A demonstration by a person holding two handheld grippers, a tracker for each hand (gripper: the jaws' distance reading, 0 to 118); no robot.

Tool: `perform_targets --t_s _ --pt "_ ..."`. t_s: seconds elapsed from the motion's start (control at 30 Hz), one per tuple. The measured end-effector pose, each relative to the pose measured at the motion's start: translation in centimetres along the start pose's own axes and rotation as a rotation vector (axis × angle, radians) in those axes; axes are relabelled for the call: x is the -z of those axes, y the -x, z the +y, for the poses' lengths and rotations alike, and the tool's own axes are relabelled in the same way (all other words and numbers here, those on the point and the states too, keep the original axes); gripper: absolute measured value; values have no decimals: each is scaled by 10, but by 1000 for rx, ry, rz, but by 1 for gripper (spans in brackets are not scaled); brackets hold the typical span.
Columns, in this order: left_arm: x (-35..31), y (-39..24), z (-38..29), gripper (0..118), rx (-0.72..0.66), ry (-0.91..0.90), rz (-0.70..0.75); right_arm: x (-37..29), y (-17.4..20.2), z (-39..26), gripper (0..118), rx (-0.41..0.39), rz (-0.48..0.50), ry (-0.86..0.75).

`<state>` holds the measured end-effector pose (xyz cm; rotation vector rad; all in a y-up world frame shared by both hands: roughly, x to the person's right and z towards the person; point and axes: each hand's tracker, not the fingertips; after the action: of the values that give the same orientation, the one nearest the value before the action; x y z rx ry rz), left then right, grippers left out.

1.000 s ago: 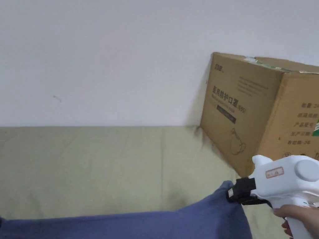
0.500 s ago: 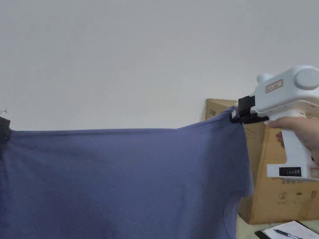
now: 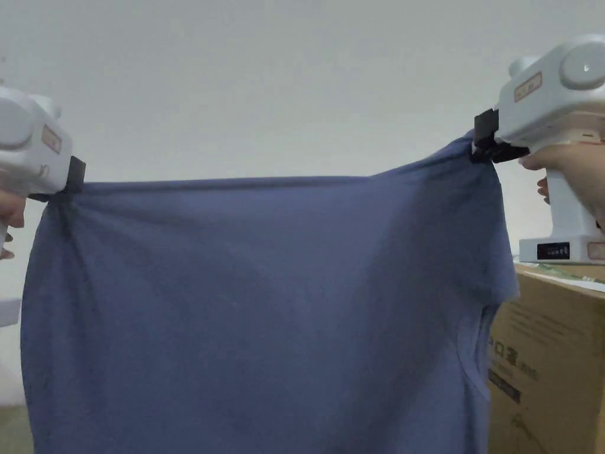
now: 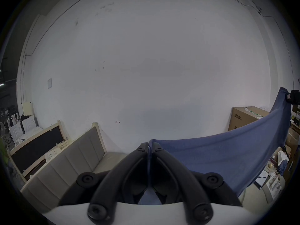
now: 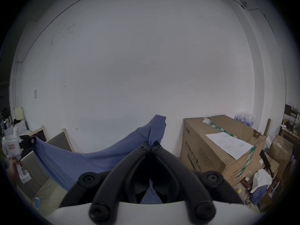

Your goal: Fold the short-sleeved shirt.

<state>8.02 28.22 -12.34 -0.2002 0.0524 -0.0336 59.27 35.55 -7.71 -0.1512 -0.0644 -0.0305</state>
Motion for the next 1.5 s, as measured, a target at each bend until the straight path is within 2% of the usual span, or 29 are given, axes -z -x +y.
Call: perform_targets --t_s 0.07,0.13,0.27,0.33,0.37,0.47,0.53,0.57,0.63,0.67,0.7,0.83,0.9,0.93,1.13,1.33,1.37,1.43,1.47,1.5 --pt "15 -8 -22 2 15 -13 4 15 4 -26 0 -41 -28 -3" --pt "29 -16 -61 2 17 -20 14 32 3 -71 0 -47 -38 4" --pt "55 -32 -191 2 -48 109 -7 58 -7 -224 0 50 -4 121" --pt "51 -39 -269 2 -67 183 -7 61 -12 -313 0 51 27 242" --pt "41 -43 -312 2 -64 211 5 56 -13 -363 0 54 14 323" --pt "15 -40 -423 2 -80 396 -83 19 -21 -486 0 51 19 526" --pt "-20 -34 -479 2 -33 485 -98 -25 -26 -542 0 35 64 613" --pt "-41 -30 -502 2 40 516 -101 -52 -28 -562 0 38 83 645" --pt "-85 -16 -530 2 108 541 -136 -107 -37 -586 0 63 135 681" --pt "-111 -7 -539 2 144 558 -148 -142 -39 -590 0 48 142 663" --pt "-132 3 -543 2 101 551 -140 -164 -43 -592 0 39 150 667" --pt "-210 43 -542 2 36 577 -145 -246 -66 -586 0 88 158 678" --pt "-238 56 -538 2 -26 569 -168 -272 -76 -583 0 156 200 672" --pt "-247 61 -538 2 -58 576 -181 -282 -78 -582 0 163 204 680" --pt "-263 65 -542 2 -54 646 -224 -297 -79 -589 0 139 188 763" --pt "-254 46 -567 5 122 728 -206 -268 -61 -622 1 19 105 925" --pt "-250 49 -575 12 138 740 -204 -263 -57 -625 3 2 84 943" --pt "-248 51 -578 55 168 750 -186 -259 -51 -628 24 -3 61 938" --pt "-248 55 -577 76 169 743 -148 -258 -51 -627 38 4 64 941" --pt "-247 60 -575 101 124 752 -113 -258 -50 -624 66 17 59 944"
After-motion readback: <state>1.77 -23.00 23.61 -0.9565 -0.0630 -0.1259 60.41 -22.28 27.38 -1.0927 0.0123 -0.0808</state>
